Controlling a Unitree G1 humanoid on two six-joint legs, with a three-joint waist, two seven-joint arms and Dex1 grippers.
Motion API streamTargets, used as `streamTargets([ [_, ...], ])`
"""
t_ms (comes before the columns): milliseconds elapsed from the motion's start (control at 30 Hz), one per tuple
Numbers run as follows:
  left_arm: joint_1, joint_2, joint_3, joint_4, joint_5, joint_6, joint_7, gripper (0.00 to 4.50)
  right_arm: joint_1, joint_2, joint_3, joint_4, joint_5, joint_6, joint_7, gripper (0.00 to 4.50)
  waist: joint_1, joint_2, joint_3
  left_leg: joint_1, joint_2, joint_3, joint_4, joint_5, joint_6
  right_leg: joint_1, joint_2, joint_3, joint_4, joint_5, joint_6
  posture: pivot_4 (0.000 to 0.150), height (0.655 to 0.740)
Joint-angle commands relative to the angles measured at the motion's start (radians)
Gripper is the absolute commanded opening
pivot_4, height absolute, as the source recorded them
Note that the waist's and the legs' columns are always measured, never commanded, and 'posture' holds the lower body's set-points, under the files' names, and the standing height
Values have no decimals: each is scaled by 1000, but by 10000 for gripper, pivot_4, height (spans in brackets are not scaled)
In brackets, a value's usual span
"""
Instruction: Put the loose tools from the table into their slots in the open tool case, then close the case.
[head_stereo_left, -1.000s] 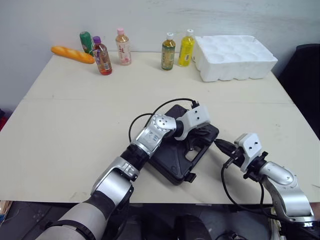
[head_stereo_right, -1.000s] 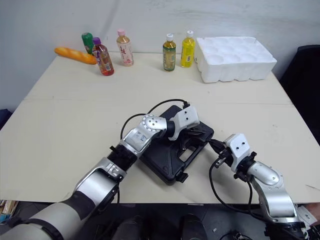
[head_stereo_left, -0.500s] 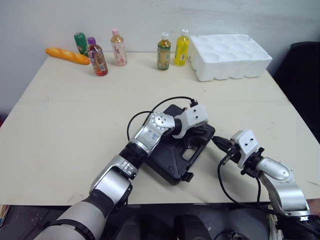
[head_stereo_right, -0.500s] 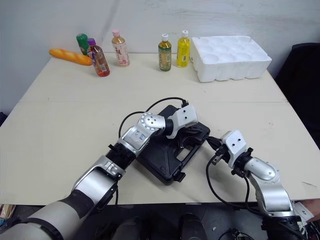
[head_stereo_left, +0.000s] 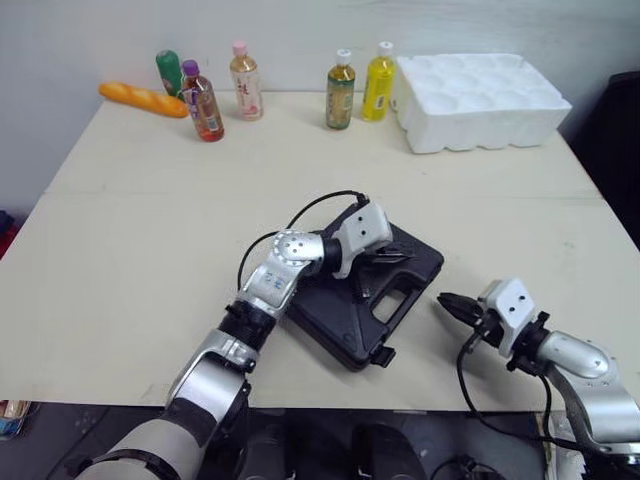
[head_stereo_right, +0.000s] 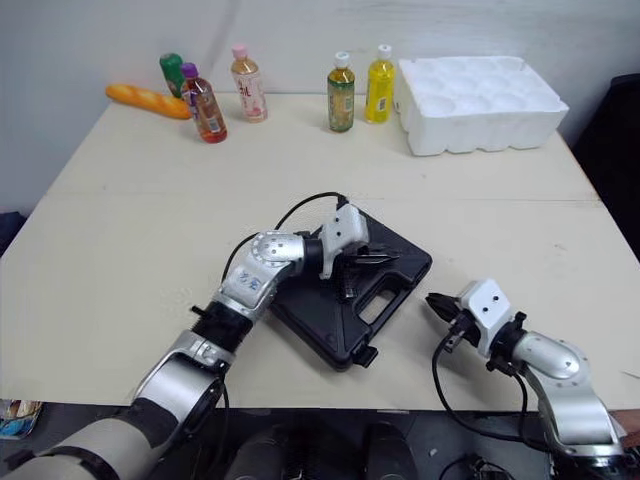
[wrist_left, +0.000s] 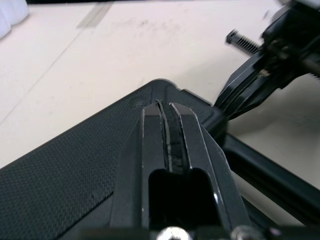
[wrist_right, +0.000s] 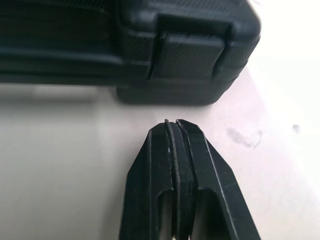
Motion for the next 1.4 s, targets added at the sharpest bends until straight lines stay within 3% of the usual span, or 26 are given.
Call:
streamTargets([
  [33,34,47,35,-161,-85,-45,-98,408,36,-2,-62,-42,51,-50,24,0,2,0,1,-1,0,0,1,1,0,0,1,-1,0,0,0,1500,7400],
  [367,166,219,-7,-451,-176,2,-295,408,183,17,18,-175,109,-70,116,0,3,1,2,-2,-2,-2,3,1,3,2,0,0,0,2,3,1500,7400],
  [600,245,296,-30,-563,-174,65,-292,408,237,2,79,-194,109,-85,181,0,3,1,2,-2,-2,-2,3,0,2,1,1,0,-1,1,3,1500,7400],
  [967,299,415,-97,-531,-21,87,-260,408,206,8,164,-240,122,-35,191,0,4,1,2,-2,-2,-2,3,0,2,1,0,0,0,1,2,1500,7400],
  [1400,334,429,-162,-424,76,38,-202,408,179,6,200,-270,128,-29,171,0,8,2,-1,1,-2,-2,3,0,3,4,-2,0,0,1,2,1500,7400],
])
